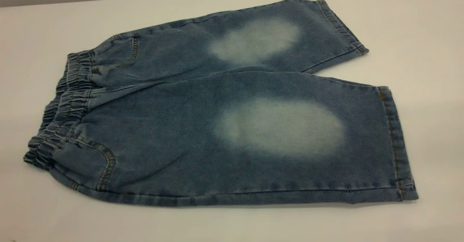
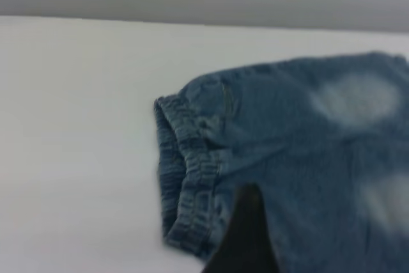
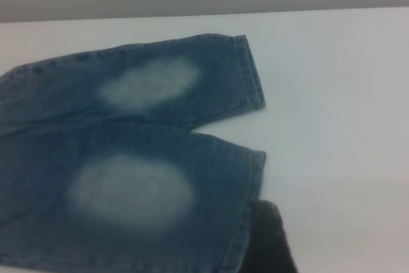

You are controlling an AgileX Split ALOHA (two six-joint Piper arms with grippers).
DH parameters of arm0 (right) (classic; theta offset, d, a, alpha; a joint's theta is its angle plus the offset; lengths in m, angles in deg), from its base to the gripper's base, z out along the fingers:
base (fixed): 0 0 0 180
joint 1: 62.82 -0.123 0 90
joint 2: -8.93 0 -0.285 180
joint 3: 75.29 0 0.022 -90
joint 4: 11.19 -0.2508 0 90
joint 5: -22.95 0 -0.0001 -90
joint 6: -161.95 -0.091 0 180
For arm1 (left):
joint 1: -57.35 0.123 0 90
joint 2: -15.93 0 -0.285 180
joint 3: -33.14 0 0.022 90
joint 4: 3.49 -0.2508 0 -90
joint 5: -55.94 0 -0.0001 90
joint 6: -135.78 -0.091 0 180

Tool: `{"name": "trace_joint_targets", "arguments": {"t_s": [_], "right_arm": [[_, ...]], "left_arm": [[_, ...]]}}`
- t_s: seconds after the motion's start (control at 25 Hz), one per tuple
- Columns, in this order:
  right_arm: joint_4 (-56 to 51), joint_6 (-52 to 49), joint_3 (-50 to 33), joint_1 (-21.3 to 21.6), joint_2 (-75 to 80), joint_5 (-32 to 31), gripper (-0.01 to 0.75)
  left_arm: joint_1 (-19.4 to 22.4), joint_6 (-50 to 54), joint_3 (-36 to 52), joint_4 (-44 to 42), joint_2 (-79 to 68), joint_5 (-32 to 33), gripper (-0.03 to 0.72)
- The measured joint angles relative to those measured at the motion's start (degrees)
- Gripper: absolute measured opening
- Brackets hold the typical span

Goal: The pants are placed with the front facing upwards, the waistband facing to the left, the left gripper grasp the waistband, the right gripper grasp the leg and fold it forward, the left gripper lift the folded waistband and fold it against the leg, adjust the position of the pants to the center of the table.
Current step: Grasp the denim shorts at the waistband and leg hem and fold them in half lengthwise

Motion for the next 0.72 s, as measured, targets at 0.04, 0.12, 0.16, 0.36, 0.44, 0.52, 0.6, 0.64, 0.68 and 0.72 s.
{"name": "trace_joint_targets", "arguments": {"t_s": [0.04, 0.12, 0.16, 0.36, 0.44, 0.52, 0.6, 0.64, 0.68, 0.72], "right_arm": [[-0.71, 0.0, 0.13, 0.0, 0.32, 0.12, 0.421], [-1.36, 0.11, 1.1, 0.0, 2.28, 1.48, 0.421], [-0.93, 0.11, 1.76, 0.0, 4.1, 2.69, 0.421], [-1.07, 0.11, 3.99, 0.0, 16.14, 9.91, 0.421], [-1.75, 0.06, 3.94, 0.0, 21.07, 11.41, 0.421], [-2.44, 0.06, 3.94, 0.0, 25.91, 13.66, 0.421], [-3.98, 0.06, 3.9, 0.0, 31.02, 15.69, 0.421], [-4.93, 0.28, 3.9, 0.0, 33.45, 16.87, 0.421], [-5.87, 0.62, 3.9, 0.0, 35.41, 18.2, 0.421], [-6.77, 1.25, 3.9, 0.0, 37.65, 19.15, 0.421]], "left_arm": [[0.0, 1.82, -0.08, -0.19, -1.12, -1.09, 0.561], [0.0, 3.97, -0.49, -0.35, -4.76, -3.23, 0.561], [0.0, 4.52, -0.78, -0.46, -6.67, -4.22, 0.561], [0.0, 3.56, -3.55, -0.4, -20.84, -11.91, 0.561], [0.0, 3.56, -5.45, -0.34, -27.02, -14.72, 0.561], [0.0, 3.49, -6.94, -0.34, -33.81, -17.12, 0.561], [0.0, 4.16, -7.68, -0.34, -39.88, -19.3, 0.561], [0.0, 5.0, -7.75, -0.34, -43.14, -20.4, 0.561], [0.0, 5.81, -7.75, -0.34, -46.37, -21.32, 0.561], [0.05, 6.87, -7.75, -0.4, -49.56, -21.97, 0.561]]}}
